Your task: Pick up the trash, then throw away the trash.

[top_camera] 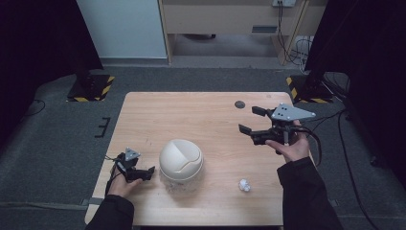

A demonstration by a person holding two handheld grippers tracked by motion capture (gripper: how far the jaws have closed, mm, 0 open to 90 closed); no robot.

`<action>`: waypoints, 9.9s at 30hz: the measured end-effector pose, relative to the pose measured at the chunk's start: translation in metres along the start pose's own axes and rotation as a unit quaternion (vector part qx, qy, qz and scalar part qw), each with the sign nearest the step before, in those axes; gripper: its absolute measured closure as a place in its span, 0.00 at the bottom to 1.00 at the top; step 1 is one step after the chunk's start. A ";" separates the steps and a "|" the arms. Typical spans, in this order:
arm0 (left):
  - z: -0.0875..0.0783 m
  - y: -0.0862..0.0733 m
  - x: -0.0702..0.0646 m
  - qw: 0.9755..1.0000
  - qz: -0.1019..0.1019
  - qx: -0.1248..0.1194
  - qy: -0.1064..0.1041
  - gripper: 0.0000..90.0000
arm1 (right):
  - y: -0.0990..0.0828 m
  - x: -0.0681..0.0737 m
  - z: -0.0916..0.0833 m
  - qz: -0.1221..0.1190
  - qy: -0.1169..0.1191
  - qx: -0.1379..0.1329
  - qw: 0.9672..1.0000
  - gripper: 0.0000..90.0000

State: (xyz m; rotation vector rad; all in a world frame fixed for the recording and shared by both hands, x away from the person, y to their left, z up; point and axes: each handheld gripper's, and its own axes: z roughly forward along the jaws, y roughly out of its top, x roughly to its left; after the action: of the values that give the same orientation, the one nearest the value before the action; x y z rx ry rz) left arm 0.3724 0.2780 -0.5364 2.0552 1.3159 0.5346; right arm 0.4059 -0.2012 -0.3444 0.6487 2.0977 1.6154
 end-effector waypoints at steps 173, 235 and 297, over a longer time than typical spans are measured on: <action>0.000 0.000 -0.001 1.000 0.000 0.000 0.000 0.00 | -0.116 0.017 -0.013 0.045 0.007 0.151 0.987 0.34; 0.000 0.000 -0.001 1.000 0.000 0.000 -0.001 0.00 | -0.170 0.039 0.013 -0.005 0.122 0.332 0.936 0.68; 0.000 0.000 -0.001 1.000 0.000 0.000 -0.001 0.00 | -0.076 -0.014 -0.027 0.089 -0.004 0.023 0.996 0.71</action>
State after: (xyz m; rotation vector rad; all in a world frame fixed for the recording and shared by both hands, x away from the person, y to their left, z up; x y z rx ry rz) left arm 0.3716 0.2770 -0.5364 2.0553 1.3152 0.5330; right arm 0.3934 -0.2469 -0.4106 0.8782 2.1291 1.6576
